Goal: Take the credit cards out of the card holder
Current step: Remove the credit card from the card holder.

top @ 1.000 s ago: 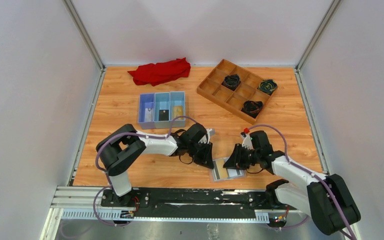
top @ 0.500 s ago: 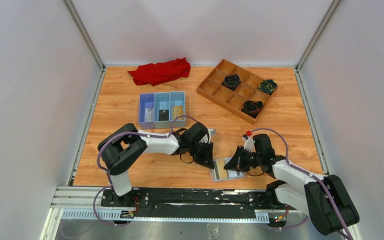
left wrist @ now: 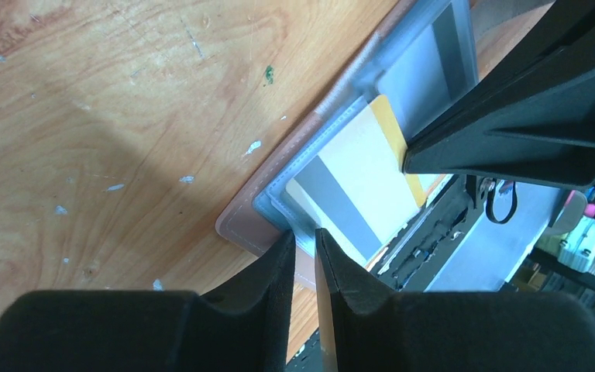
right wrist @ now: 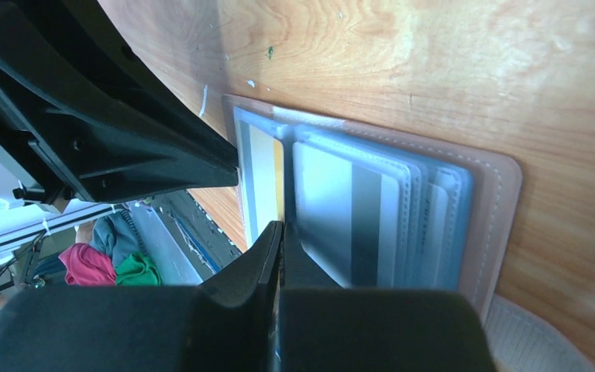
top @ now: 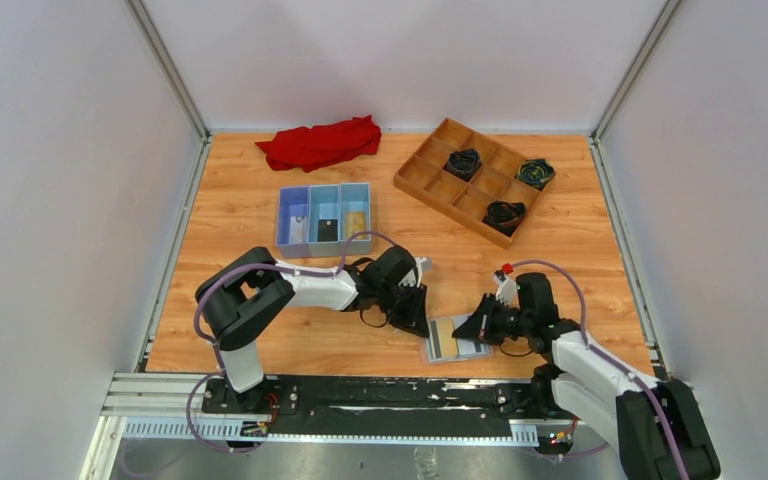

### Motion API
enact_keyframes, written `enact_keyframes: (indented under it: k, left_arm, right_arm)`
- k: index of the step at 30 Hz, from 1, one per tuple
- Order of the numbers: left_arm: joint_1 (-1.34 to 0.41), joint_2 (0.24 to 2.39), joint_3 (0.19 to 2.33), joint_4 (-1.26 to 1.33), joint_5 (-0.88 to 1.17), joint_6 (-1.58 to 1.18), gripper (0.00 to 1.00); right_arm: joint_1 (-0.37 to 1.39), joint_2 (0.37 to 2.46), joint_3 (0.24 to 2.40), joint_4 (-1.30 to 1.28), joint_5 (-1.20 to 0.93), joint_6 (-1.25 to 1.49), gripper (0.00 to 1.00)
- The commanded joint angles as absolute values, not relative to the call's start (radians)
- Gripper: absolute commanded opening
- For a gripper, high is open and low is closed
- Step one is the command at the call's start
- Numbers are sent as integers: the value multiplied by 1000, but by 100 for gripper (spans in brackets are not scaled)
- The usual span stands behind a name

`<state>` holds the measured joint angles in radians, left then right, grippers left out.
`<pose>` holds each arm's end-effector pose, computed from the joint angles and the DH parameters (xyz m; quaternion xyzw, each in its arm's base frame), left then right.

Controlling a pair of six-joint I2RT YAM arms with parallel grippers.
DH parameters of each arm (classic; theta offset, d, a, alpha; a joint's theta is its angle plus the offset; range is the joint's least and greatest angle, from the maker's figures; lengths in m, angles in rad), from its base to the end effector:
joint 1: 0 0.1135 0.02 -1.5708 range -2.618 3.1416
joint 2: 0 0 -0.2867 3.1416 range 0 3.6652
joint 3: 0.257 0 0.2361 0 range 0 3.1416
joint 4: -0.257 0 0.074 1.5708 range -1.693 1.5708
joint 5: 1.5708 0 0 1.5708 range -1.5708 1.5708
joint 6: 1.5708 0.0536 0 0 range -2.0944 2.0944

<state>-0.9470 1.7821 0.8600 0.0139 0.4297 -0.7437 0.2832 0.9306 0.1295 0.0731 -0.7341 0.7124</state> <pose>0.1813 -0.2902 0.1514 0.1627 0.9121 -0.3715 0.0600 0.1203 0.0724 0.1455 0.0380 0.8635 0.4700 0.1791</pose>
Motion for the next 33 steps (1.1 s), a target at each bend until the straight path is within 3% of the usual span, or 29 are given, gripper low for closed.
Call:
enact_keyframes:
  k: [1,13,33]
  left_arm:
    - [-969,1832,807,-4,325,-709,23]
    - [-965,1833,801,-17,316,-684,23]
    - [-965,1711,965,-303,209,-577,26]
  right_arm:
    - [236,850,126,-57,-746,667,0]
    - [144,802,133,-213,-775,549,0]
    - [115,571,130,-339,-706,640,0]
